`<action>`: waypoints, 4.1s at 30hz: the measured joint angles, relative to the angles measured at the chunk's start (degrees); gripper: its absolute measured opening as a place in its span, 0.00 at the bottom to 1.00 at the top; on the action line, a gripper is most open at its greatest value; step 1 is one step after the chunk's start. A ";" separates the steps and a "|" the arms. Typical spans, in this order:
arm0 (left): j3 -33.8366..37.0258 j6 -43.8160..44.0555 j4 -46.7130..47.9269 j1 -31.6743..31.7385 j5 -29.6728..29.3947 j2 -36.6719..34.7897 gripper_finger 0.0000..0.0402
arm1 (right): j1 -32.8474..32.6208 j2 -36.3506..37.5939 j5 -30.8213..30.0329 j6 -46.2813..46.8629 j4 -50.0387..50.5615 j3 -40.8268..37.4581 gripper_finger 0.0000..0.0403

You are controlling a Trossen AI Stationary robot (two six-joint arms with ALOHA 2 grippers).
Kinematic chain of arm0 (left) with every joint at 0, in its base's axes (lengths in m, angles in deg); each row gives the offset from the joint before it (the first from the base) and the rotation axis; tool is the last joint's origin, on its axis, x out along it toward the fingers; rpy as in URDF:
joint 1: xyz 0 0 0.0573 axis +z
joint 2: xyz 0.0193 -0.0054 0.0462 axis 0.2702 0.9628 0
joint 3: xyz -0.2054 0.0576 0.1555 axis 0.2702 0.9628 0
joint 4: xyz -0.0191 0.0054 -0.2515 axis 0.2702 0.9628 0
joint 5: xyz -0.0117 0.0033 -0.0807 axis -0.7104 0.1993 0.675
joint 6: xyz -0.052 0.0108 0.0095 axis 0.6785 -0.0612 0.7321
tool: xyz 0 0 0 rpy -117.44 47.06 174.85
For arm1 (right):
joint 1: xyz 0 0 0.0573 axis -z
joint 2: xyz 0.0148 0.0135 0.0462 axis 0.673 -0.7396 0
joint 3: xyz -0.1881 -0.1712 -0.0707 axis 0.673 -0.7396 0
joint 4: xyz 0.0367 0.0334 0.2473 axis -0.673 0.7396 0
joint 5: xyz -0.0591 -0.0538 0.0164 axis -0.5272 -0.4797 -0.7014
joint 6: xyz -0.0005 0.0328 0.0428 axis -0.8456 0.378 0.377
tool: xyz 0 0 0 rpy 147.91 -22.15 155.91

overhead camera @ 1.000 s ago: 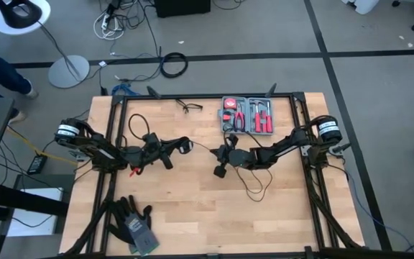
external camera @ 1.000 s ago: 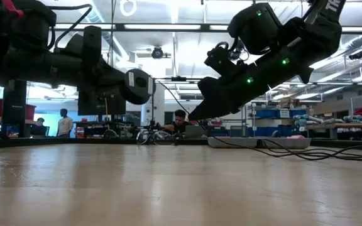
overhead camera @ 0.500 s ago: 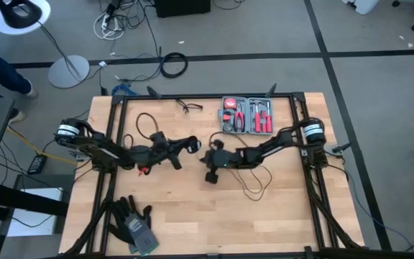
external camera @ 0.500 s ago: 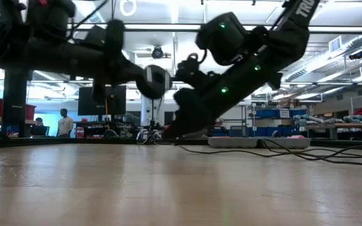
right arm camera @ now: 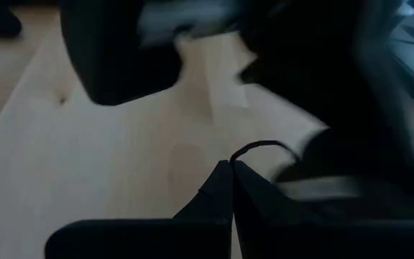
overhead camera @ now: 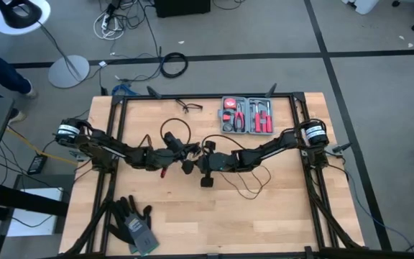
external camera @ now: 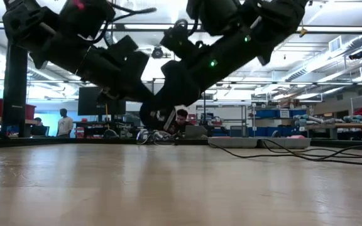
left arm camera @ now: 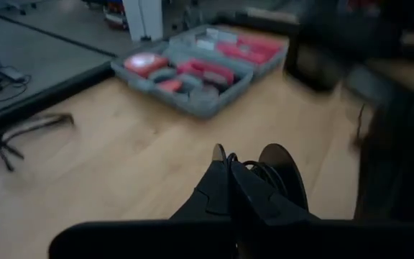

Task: Coil cords
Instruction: Coil the black wire onto the spool

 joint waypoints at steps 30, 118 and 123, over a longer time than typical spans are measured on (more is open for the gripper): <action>10.67 4.92 -25.33 -1.49 4.20 0.02 0.00 | 0.95 7.20 -6.40 23.88 -7.13 -24.07 0.12; 22.29 -10.91 -53.78 -2.27 8.81 0.00 0.00 | 8.46 1.34 16.93 17.79 -32.61 -14.91 0.37; 22.29 -10.74 -52.77 -2.25 8.81 0.00 0.00 | 8.72 1.34 17.41 16.52 -34.41 -14.91 0.30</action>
